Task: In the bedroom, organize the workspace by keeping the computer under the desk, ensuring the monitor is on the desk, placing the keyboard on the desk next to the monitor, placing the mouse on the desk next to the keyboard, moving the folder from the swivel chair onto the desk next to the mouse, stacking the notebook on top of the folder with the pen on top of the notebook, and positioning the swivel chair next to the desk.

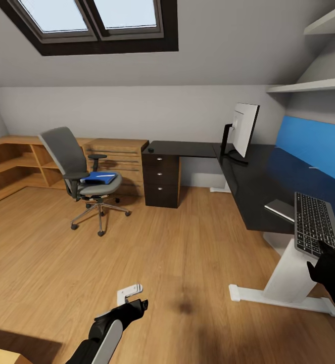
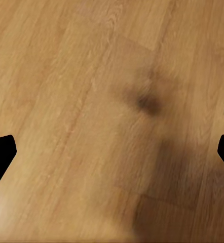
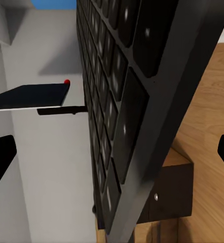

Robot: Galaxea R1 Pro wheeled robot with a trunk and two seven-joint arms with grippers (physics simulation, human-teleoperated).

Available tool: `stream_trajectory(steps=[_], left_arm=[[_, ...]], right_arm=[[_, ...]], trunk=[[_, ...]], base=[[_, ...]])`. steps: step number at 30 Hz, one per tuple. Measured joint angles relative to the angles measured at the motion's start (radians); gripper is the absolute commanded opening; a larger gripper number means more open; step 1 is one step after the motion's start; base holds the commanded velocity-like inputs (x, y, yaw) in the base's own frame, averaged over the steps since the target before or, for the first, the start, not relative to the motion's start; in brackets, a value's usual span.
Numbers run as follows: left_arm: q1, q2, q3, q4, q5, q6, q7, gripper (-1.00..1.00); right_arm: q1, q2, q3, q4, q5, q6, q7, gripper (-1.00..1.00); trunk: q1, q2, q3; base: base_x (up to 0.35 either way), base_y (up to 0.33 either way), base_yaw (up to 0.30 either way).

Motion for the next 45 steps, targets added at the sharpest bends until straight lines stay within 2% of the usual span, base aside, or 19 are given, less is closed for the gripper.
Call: stream_trajectory(steps=[45], left_arm=[[0.0,0.0,-0.001,0.0,0.0,-0.001,0.002,1.0]], right_arm=[[0.0,-0.012,-0.006,0.008,0.001,-0.002,-0.003,1.0]], trunk=[[0.0,0.0,0.0]], base=[[0.0,0.0,0.0]])
